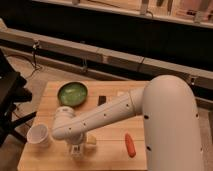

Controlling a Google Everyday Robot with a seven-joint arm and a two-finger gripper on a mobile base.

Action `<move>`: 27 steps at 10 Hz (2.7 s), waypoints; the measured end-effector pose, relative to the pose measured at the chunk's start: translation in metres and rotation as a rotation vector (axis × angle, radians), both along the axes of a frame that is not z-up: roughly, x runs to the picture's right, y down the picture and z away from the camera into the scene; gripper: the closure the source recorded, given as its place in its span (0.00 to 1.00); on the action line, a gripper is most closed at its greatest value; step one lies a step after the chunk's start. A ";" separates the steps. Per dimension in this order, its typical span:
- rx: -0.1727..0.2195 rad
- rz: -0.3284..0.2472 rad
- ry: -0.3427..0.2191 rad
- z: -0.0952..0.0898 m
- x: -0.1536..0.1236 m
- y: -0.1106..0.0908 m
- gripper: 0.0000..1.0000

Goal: Place the bottle in the ceramic bowl

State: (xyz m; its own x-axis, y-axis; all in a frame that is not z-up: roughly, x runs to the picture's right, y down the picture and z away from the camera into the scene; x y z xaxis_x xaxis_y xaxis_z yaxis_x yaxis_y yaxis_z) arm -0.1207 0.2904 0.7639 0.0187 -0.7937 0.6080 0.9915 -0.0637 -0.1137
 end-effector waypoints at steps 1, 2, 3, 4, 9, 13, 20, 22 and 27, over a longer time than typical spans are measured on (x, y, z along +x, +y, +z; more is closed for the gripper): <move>0.000 -0.001 -0.001 0.001 0.000 0.001 0.20; -0.002 -0.003 0.000 0.001 0.001 0.002 0.20; -0.001 -0.004 0.001 0.002 0.002 0.003 0.20; -0.002 -0.007 0.001 0.003 0.003 0.004 0.20; -0.003 -0.007 0.007 0.003 0.010 0.008 0.45; 0.006 0.005 0.012 0.001 0.017 0.005 0.65; 0.024 0.056 -0.025 -0.022 0.035 -0.042 0.94; 0.025 0.059 -0.035 -0.023 0.035 -0.060 0.94; 0.034 0.091 -0.050 -0.024 0.032 -0.102 0.94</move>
State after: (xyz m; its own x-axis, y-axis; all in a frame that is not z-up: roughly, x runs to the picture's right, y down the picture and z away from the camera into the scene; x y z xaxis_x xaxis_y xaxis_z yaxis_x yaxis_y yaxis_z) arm -0.0891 0.1884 0.7397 0.0616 -0.8100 0.5831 0.9975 0.0296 -0.0642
